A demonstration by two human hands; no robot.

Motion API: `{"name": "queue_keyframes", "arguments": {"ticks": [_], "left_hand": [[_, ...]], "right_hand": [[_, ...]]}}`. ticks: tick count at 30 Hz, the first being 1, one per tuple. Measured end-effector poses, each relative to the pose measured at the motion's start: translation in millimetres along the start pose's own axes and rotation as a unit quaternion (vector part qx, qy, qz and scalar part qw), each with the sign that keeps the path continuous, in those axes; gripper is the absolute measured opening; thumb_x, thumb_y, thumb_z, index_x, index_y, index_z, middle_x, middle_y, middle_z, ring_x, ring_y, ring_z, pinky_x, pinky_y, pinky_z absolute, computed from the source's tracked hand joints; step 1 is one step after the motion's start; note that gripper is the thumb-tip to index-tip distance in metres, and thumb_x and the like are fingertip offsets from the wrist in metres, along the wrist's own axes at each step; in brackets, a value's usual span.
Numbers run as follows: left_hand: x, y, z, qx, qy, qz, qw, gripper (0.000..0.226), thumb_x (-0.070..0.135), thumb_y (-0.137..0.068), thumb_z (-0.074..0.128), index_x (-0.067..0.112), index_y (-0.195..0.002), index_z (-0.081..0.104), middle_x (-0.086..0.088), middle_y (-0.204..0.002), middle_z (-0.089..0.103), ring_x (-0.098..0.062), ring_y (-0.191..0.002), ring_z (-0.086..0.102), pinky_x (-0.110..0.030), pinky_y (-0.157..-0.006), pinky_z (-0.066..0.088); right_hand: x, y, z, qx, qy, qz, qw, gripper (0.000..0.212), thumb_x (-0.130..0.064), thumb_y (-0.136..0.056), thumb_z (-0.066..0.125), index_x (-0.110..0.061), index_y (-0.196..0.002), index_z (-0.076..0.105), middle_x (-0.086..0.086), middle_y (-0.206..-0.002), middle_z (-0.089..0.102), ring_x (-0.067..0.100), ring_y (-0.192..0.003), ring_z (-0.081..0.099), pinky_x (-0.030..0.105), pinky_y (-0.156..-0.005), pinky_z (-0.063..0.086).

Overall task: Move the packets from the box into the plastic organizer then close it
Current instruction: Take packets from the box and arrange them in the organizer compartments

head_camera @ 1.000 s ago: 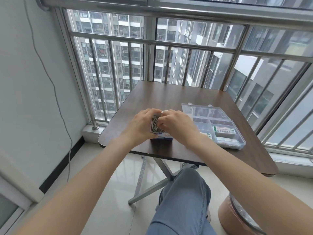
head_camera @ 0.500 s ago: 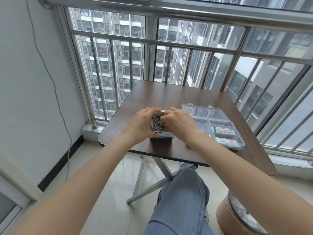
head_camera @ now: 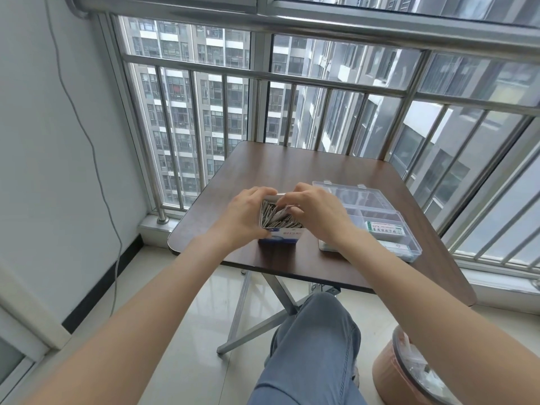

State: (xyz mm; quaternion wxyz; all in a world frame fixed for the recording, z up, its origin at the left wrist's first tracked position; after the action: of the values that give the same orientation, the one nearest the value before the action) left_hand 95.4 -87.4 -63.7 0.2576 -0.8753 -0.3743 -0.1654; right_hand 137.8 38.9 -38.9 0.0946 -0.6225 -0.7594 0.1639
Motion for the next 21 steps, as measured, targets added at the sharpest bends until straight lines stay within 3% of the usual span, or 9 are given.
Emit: {"name": "queue_keyframes", "arguments": {"ticks": [6, 10, 14, 21], "left_hand": [[0, -1, 0, -0.003, -0.002, -0.005, 1.0, 0.078, 0.012, -0.064, 0.084, 0.015, -0.132, 0.047, -0.002, -0.131, 0.052, -0.02, -0.12, 0.045, -0.024, -0.097, 0.031], [0, -1, 0, -0.003, 0.0, -0.006, 1.0, 0.077, 0.011, -0.064, 0.083, 0.014, -0.132, 0.048, -0.003, -0.131, 0.052, -0.02, -0.12, 0.045, -0.021, -0.095, 0.03], [1, -2, -1, -0.006, -0.007, -0.004, 1.0, 0.077, 0.012, -0.066, 0.083, 0.016, -0.133, 0.046, -0.001, -0.133, 0.051, -0.019, -0.121, 0.043, -0.016, -0.089, 0.027], [0, -11, 3, -0.037, -0.034, -0.009, 0.999, 0.074, 0.012, -0.069, 0.079, 0.018, -0.134, 0.044, 0.0, -0.131, 0.05, -0.018, -0.119, 0.043, -0.02, -0.092, 0.031]], "right_hand": [[-12, 1, -1, -0.028, 0.04, -0.028, 0.998, 0.022, -0.032, -0.091, 0.058, -0.024, -0.11, 0.065, 0.0, -0.111, 0.057, 0.02, -0.1, 0.056, 0.03, -0.066, 0.041], [-13, -1, -2, -0.021, 0.043, -0.034, 0.998, 0.023, -0.034, -0.093, 0.053, -0.025, -0.111, 0.065, 0.0, -0.104, 0.06, 0.019, -0.098, 0.056, 0.029, -0.063, 0.038], [-4, -3, -9, 0.011, 0.017, -0.002, 1.0, 0.023, -0.035, -0.094, 0.051, -0.025, -0.107, 0.068, 0.0, -0.094, 0.064, 0.019, -0.083, 0.058, 0.027, -0.06, 0.033], [13, -8, -11, 0.05, -0.055, 0.064, 0.995, 0.019, -0.032, -0.091, 0.058, -0.022, -0.098, 0.072, 0.0, -0.095, 0.067, 0.02, -0.086, 0.059, 0.026, -0.062, 0.033]]}}
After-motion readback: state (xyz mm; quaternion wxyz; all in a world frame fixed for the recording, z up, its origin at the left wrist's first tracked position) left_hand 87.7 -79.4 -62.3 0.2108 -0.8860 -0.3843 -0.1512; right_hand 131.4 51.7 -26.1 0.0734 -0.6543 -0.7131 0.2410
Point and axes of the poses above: each hand's wrist, its own y-axis away from the middle knuckle, its own z-axis out of the palm, x = y × z, the point moved 5 cm from there along -y, towards the middle knuckle
